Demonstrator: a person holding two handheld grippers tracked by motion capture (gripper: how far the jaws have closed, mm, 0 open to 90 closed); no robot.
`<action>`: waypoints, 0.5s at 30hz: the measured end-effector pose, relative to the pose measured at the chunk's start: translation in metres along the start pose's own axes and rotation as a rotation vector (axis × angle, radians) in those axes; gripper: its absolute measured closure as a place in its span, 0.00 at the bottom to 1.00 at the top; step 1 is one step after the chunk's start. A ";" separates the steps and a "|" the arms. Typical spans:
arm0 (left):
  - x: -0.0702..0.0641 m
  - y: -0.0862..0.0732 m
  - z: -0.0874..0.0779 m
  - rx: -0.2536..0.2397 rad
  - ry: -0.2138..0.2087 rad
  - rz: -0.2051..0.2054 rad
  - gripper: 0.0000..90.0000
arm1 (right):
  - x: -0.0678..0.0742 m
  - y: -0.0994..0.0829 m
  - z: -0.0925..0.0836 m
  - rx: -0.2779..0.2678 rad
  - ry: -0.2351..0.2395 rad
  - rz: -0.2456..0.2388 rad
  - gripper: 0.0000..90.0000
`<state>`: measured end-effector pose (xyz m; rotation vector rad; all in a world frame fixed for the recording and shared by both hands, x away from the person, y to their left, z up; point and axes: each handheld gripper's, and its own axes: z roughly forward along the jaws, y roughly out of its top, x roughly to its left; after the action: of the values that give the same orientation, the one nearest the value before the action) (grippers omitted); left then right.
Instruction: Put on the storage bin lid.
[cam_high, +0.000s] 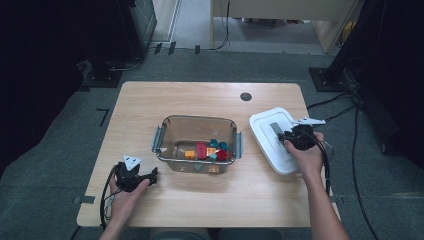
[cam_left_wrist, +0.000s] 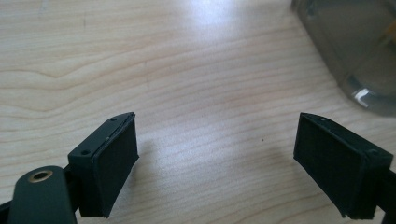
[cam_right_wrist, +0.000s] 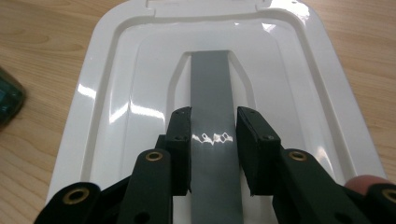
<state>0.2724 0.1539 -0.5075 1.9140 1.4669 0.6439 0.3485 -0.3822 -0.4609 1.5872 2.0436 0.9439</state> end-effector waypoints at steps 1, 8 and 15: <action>0.001 0.002 -0.002 -0.008 -0.001 -0.006 0.15 | 0.001 0.002 -0.002 0.001 -0.002 -0.005 0.76; 0.011 0.020 -0.022 -0.088 -0.019 -0.066 0.15 | 0.004 0.017 -0.016 -0.008 0.007 -0.014 0.76; 0.030 0.040 -0.042 -0.168 -0.050 -0.078 0.15 | 0.017 0.035 -0.030 -0.025 0.027 -0.043 0.76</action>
<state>0.2766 0.1837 -0.4495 1.7243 1.4027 0.6578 0.3479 -0.3695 -0.4129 1.5199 2.0676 0.9765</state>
